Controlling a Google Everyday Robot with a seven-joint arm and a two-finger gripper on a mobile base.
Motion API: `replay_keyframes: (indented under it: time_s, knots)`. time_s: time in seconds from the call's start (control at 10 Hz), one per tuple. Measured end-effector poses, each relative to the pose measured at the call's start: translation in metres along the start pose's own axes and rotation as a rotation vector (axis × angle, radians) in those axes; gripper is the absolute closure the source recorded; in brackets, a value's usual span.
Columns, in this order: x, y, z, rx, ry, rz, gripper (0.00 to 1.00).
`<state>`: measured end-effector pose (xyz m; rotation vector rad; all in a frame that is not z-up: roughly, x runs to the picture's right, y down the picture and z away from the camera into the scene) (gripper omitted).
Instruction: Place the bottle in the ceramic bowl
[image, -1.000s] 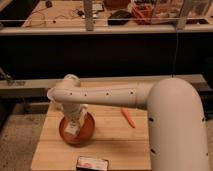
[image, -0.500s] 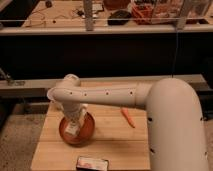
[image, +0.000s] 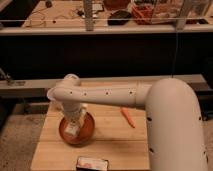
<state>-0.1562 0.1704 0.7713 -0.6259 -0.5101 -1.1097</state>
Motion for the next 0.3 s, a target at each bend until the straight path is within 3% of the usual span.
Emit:
replay_keyframes:
  time_s: [0.3]
  knots:
    - [0.0001, 0.0004, 0.0005, -0.003, -0.007, -0.007, 0.66]
